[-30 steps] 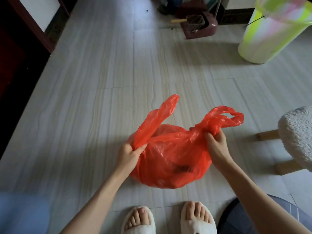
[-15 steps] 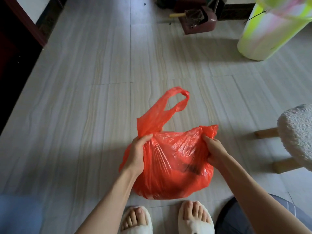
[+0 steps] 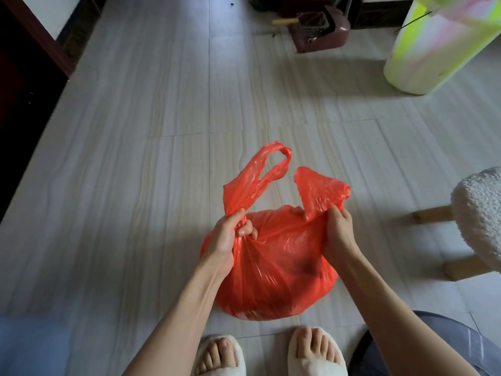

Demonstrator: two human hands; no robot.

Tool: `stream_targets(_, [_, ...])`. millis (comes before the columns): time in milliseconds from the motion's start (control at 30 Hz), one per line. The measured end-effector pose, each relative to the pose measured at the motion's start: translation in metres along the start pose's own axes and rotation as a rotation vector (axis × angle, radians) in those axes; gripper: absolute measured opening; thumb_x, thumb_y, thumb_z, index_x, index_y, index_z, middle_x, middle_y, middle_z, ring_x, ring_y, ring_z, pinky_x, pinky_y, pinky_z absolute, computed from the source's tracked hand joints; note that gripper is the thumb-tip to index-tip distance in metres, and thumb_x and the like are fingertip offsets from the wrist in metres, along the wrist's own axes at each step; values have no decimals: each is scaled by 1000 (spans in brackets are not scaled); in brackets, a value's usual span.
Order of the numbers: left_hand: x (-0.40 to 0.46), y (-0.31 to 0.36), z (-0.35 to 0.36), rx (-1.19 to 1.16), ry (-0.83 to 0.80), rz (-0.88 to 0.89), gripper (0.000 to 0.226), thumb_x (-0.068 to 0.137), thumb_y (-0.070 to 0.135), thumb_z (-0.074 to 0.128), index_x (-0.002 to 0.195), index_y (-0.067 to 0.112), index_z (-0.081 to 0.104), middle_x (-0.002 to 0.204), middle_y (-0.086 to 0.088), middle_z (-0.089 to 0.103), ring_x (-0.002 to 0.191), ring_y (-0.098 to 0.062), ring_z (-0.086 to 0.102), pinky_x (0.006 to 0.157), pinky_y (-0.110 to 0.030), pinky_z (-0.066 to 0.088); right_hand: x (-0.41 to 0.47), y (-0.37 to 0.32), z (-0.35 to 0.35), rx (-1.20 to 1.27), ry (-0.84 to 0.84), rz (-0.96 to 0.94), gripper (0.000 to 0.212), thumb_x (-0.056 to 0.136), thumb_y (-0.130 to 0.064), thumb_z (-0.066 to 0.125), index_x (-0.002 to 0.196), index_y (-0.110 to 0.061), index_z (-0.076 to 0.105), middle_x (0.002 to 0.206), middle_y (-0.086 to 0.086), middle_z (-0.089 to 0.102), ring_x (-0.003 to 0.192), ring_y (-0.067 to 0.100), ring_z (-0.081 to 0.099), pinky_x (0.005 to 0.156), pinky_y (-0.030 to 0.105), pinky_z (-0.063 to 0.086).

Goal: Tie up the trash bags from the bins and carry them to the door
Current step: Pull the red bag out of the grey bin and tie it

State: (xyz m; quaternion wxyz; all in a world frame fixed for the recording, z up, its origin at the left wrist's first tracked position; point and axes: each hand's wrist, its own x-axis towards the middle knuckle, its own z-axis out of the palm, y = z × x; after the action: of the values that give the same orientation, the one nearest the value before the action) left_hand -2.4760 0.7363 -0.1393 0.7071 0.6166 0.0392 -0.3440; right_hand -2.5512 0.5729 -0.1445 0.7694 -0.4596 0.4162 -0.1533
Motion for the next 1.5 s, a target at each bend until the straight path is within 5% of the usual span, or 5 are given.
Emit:
stream_targets(667, [-5,4,7,-123,-110,-28,20,73,13,36,89,6,46,48,1,33,46,-13,37,56,-27,33,-10,5,16,-103,156,83,38,91,-12,28,54,-14,39,29,-7,33,25,6,25,32,14,28])
stream_targets(1033, [15,-1,10,234,258,-3,33,99,16,38,70,16,54,56,0,48,43,-8,43,46,-19,36,-28,9,27,-401,-219,-412,14,79,-17,36,66,-19,41,60,-10,35,50,-1,38,54,11,33])
stream_targets(1233, [5,3,16,415,-8,25,18,87,25,52,88,18,68,89,1,70,87,-14,63,84,-31,47,-16,20,31,-719,-294,-611,29,82,-5,35,105,-12,50,81,-18,56,71,-1,54,64,8,40])
stream_targets(1367, [-10,16,9,250,-325,-19,15,89,13,50,96,15,63,79,8,69,77,-2,65,72,-13,50,-8,12,32,-441,-243,-407,27,87,11,38,97,-13,45,77,-3,56,54,-8,53,54,12,41])
stream_targets(1500, [-5,12,5,443,-329,55,40,73,61,59,102,35,64,112,6,68,108,-6,61,99,-28,45,-11,11,34,-631,-299,-487,27,81,7,52,85,-17,61,76,-6,62,67,-6,57,65,11,44])
